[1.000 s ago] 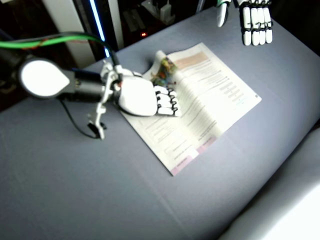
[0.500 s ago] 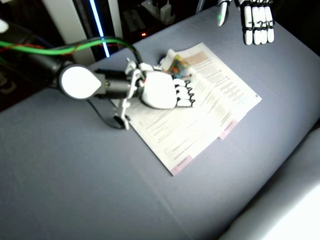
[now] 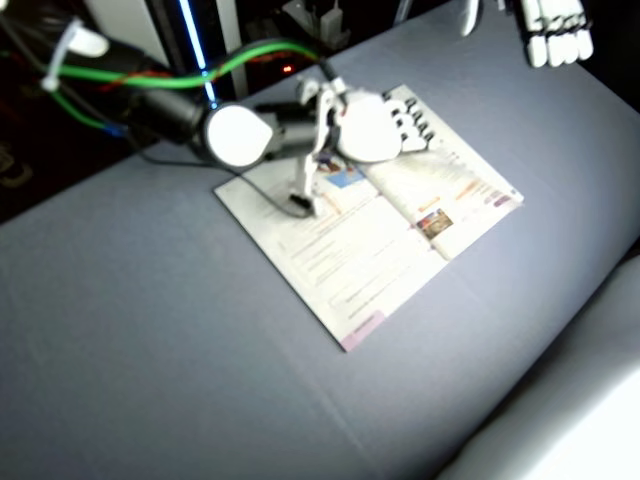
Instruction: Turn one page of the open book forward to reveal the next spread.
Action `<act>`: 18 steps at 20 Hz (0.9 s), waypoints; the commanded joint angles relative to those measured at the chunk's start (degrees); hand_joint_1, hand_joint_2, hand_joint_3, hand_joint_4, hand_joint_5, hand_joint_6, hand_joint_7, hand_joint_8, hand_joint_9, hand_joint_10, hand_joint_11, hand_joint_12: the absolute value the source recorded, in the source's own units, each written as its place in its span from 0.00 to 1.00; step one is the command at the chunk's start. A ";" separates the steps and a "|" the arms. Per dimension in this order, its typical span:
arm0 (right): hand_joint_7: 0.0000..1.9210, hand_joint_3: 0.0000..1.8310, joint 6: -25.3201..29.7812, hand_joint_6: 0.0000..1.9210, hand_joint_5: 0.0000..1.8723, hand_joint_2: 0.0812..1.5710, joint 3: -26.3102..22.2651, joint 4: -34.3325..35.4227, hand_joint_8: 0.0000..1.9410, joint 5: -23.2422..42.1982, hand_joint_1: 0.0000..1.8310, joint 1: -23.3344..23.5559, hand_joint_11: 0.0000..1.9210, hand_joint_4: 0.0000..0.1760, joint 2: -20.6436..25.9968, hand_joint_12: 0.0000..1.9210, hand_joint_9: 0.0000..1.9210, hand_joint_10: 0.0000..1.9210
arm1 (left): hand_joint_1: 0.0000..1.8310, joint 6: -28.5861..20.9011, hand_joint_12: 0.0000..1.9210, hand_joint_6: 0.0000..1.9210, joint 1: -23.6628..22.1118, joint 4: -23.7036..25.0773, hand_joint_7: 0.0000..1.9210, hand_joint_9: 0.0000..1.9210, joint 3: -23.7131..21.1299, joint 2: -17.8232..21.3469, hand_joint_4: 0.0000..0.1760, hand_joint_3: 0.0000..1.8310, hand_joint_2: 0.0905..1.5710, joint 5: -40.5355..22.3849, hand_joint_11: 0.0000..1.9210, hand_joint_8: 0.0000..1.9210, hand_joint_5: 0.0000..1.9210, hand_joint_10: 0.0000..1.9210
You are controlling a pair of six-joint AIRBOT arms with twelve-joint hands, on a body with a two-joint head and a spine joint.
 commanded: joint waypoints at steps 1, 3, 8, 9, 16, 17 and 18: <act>0.15 0.00 0.32 0.00 0.16 0.78 -0.56 2.78 0.00 8.13 0.00 1.55 0.08 0.00 -0.39 0.02 0.14 0.00 | 0.00 -0.06 0.00 0.00 -0.54 -1.25 0.07 0.05 0.55 0.51 0.00 0.00 0.84 -6.38 0.02 0.00 0.07 0.00; 0.24 0.00 0.28 0.01 0.26 0.79 -2.15 2.07 0.01 11.79 0.00 4.16 0.19 0.00 -0.82 0.06 0.20 0.01 | 0.00 -0.28 0.00 0.00 -0.55 -1.28 0.07 0.05 0.72 0.48 0.00 0.00 0.84 -6.28 0.02 0.00 0.08 0.00; 0.18 0.01 0.28 0.00 0.20 0.80 -3.53 3.16 0.00 17.10 0.00 6.39 0.11 0.00 -1.54 0.02 0.15 0.00 | 0.00 -0.57 0.01 0.00 -1.87 -0.48 0.07 0.06 1.85 -1.35 0.00 0.00 0.84 -4.43 0.04 0.00 0.09 0.00; 0.15 0.00 0.28 0.00 0.17 0.80 -4.08 3.69 0.00 17.86 0.00 6.48 0.08 0.00 -0.55 0.01 0.12 0.00 | 0.00 -0.58 0.02 0.01 -2.07 -0.29 0.08 0.06 1.86 -1.46 0.00 0.00 0.83 -4.29 0.06 0.00 0.10 0.00; 0.04 0.00 -1.70 0.00 0.05 0.81 -8.46 6.06 0.00 18.35 0.00 6.48 0.00 0.00 8.95 0.00 0.01 0.00 | 0.00 -0.84 0.01 0.00 -1.96 -0.50 0.07 0.06 1.13 -1.51 0.00 0.00 0.84 -4.01 0.04 0.00 0.10 0.00; 0.04 0.00 -2.59 0.00 0.05 0.81 -9.21 6.49 0.00 18.47 0.00 6.47 0.00 0.00 10.29 0.00 0.01 0.00 | 0.00 -0.84 0.01 0.00 -1.90 -0.59 0.07 0.06 1.00 -1.51 0.00 0.00 0.84 -4.09 0.04 0.00 0.10 0.00; 0.08 0.00 -3.02 0.00 0.09 0.78 -9.73 6.98 0.01 18.52 0.06 6.45 0.02 0.00 11.32 0.01 0.06 0.01 | 0.00 -0.84 0.01 0.00 -1.77 -0.67 0.07 0.06 0.88 -1.50 0.00 0.00 0.84 -4.35 0.04 0.00 0.09 0.00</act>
